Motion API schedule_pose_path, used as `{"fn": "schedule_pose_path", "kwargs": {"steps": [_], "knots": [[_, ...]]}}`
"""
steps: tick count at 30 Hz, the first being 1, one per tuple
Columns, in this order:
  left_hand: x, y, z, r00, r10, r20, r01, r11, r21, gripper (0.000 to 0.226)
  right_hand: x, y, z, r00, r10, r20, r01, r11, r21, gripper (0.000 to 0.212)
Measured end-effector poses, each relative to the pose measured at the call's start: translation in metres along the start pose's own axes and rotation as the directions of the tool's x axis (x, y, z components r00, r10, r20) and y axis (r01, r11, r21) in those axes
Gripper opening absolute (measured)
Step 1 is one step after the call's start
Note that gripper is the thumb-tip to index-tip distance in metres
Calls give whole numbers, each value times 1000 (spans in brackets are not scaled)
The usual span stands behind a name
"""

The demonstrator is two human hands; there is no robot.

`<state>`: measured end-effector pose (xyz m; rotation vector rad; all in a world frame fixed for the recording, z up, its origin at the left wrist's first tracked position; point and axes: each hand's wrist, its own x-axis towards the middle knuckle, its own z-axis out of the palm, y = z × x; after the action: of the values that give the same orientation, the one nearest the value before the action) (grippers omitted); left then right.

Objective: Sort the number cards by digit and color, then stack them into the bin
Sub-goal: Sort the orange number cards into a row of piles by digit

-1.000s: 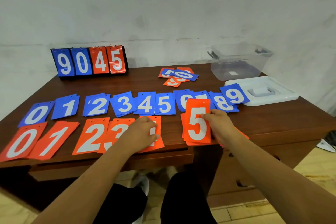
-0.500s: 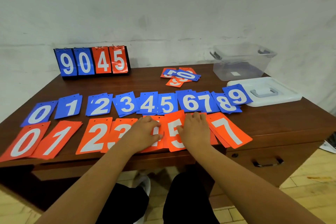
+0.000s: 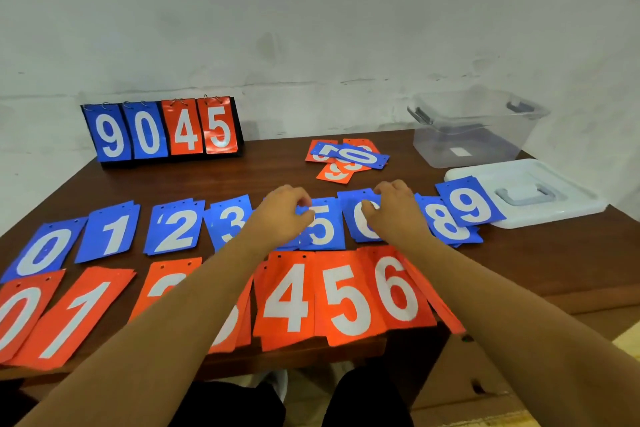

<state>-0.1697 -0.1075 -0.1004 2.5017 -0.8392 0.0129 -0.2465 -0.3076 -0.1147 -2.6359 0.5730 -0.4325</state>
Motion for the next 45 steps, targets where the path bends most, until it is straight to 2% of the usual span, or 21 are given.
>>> {"fn": "schedule_pose_path", "kwargs": {"steps": [7,11,13,18,21,23,26,29,31,33,37,39,42,45], "knots": [[114,-6,39,981,-192,24,191,980,56,24,83,21,11,992,-108,64,118,979,-165,33],[160,-10,67,943,-333,-27,334,941,55,68,121,30,25,989,-125,82,138,971,-193,34],[176,-12,75,921,-389,-33,390,914,112,81,138,33,33,989,-121,87,135,974,-183,33],[199,-21,82,913,-400,85,392,915,93,54,184,43,46,990,-120,70,131,971,-199,43],[200,-29,76,895,-435,101,418,895,152,55,206,51,49,987,-61,147,92,973,-213,56],[197,-30,69,868,-485,108,464,869,172,62,212,56,52,975,-29,219,80,971,-226,51],[192,-31,60,849,-517,111,513,856,60,73,210,59,57,977,-91,193,147,944,-296,37],[186,-33,54,860,-502,88,509,853,-115,59,207,60,57,986,-129,106,158,927,-340,43],[182,-34,48,844,-530,83,532,808,-254,56,206,60,57,997,-17,72,34,968,-248,43],[180,-34,40,803,-586,110,578,720,-385,47,203,58,56,995,65,81,-56,992,-111,33],[167,-37,14,724,-674,149,612,526,-591,27,189,42,44,999,37,-24,-31,976,215,18],[154,-42,-3,712,-692,118,552,448,-704,27,179,26,31,998,38,-59,-13,923,383,18],[126,-42,-25,737,-671,80,401,339,-851,28,158,-1,8,998,9,-60,27,822,569,17],[93,-35,-42,752,-657,44,295,277,-914,20,128,-25,-16,997,-71,20,29,634,773,13]]}}
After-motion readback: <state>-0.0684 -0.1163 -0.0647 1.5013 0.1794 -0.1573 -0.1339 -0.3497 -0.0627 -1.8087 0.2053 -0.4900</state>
